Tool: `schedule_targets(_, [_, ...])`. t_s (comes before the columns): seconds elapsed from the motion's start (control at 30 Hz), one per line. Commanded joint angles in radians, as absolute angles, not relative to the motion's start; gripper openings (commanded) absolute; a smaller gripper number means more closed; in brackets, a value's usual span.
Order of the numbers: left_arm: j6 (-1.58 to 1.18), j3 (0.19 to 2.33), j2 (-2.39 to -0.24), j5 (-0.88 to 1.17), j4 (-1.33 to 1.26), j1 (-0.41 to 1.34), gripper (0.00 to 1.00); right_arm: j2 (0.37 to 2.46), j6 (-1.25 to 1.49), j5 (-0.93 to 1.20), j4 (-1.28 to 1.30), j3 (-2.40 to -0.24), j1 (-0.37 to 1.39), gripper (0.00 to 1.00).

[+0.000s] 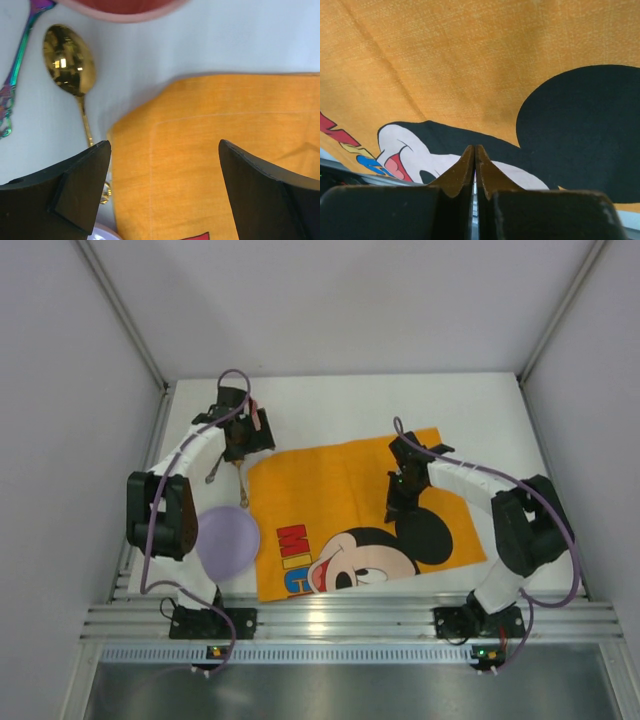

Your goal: Set the dinner table for one person

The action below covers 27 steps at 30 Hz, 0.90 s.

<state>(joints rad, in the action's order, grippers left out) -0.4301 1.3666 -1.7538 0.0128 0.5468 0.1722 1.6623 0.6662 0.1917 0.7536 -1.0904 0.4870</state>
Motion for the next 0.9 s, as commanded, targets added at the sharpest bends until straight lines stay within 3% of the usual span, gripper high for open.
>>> schedule_targets(0.0, [-0.393,1.376,-1.786,-0.006,0.562,0.097,0.94,1.615,0.661,0.178,0.676,-1.056,0.495,0.00])
schedule_targets(0.4, [-0.433,1.204,-1.801,0.251,0.348,0.049,0.86,1.565,0.604,0.138,0.715,-0.973,0.462,0.00])
schedule_targets(0.87, [-0.434,1.244,-1.884,0.204,0.354,0.051,0.80,1.640,0.561,0.129,0.753,-1.058,0.428,0.00])
